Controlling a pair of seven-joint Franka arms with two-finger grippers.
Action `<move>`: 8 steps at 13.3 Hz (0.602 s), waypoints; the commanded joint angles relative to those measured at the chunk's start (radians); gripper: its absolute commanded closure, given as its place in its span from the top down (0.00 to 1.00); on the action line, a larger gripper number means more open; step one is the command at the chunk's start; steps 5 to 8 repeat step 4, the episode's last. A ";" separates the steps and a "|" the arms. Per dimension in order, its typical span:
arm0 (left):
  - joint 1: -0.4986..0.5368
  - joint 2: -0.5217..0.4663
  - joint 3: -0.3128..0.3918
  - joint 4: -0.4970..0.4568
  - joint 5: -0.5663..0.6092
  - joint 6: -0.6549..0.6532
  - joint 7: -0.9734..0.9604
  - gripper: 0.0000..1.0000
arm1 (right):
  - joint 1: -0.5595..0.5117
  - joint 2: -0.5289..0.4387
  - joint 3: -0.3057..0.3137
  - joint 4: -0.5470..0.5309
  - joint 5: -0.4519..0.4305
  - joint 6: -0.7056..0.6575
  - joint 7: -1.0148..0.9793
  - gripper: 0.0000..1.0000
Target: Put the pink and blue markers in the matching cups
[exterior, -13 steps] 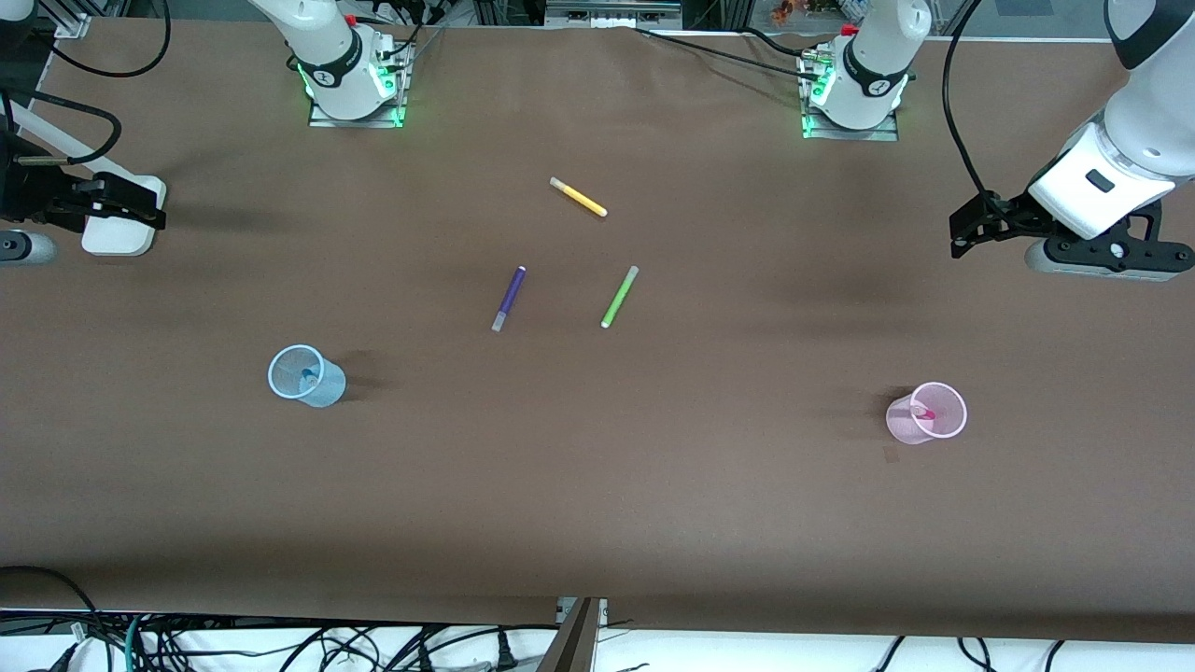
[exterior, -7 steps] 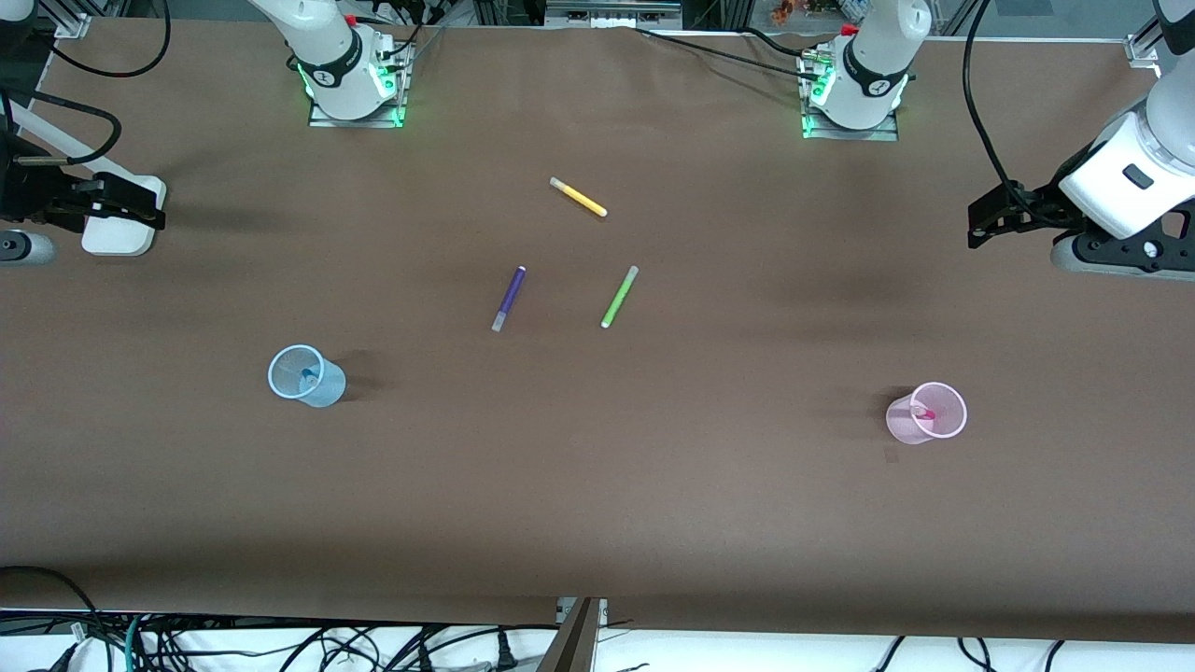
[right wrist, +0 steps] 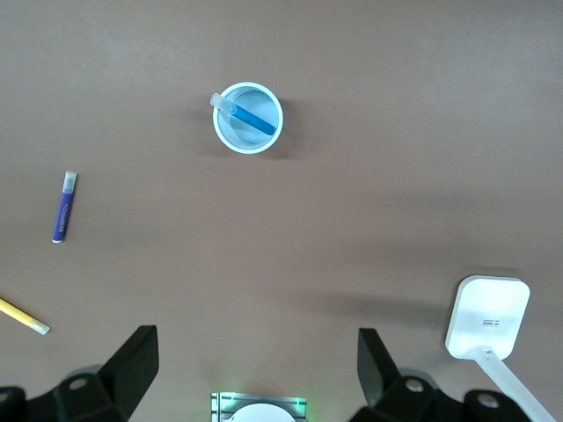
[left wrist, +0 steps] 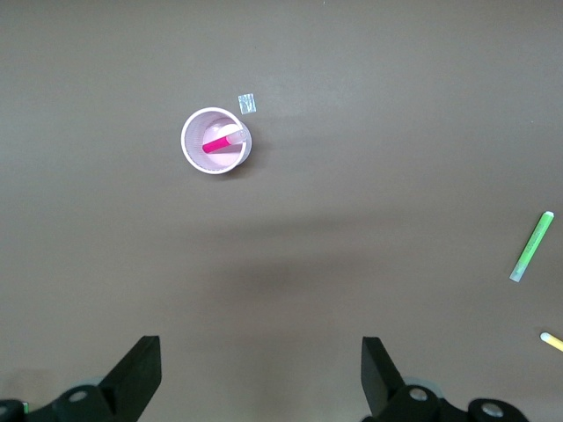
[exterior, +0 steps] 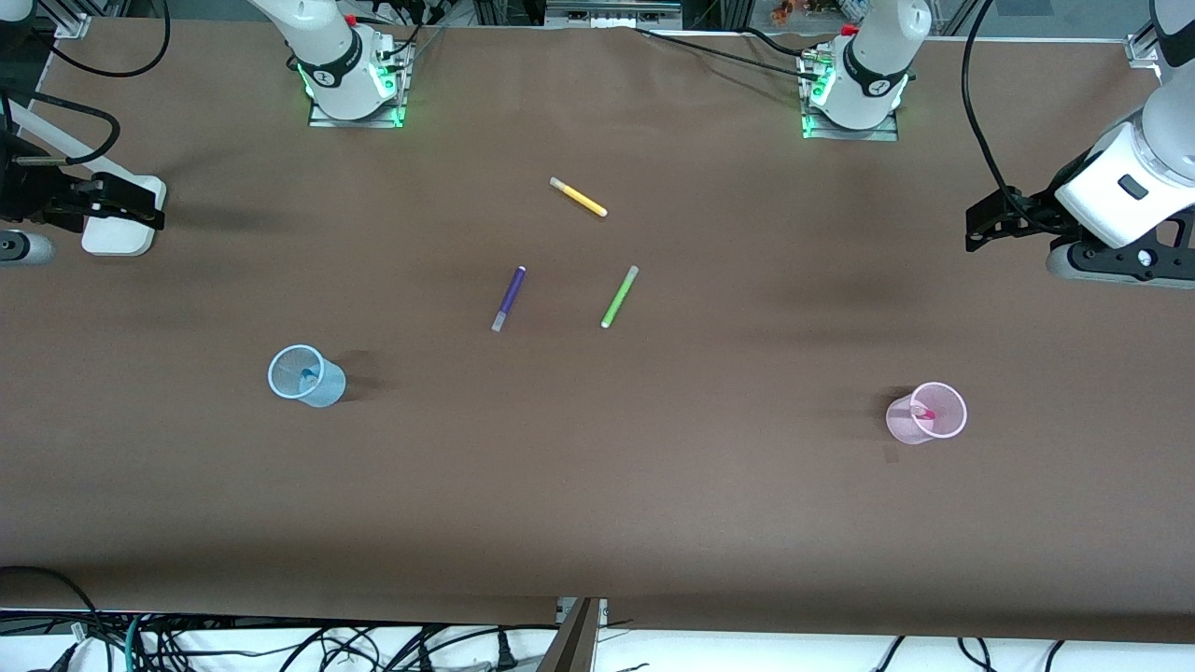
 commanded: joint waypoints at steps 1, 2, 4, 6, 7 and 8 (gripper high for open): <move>0.013 0.015 -0.008 0.033 -0.015 -0.026 0.011 1.00 | -0.002 0.009 0.002 0.025 -0.014 -0.007 0.011 1.00; 0.013 0.013 -0.008 0.032 -0.015 -0.028 0.011 1.00 | -0.004 0.009 0.002 0.025 -0.014 -0.006 0.011 1.00; 0.013 0.013 -0.008 0.027 -0.015 -0.028 0.011 1.00 | -0.004 0.009 0.002 0.025 -0.014 -0.006 0.011 1.00; 0.013 0.013 -0.008 0.027 -0.015 -0.028 0.011 1.00 | -0.004 0.009 0.002 0.025 -0.014 -0.006 0.011 1.00; 0.013 0.013 -0.008 0.027 -0.015 -0.028 0.011 1.00 | -0.004 0.009 0.002 0.025 -0.014 -0.006 0.011 1.00; 0.013 0.013 -0.008 0.027 -0.015 -0.028 0.011 1.00 | -0.004 0.009 0.002 0.025 -0.014 -0.006 0.011 1.00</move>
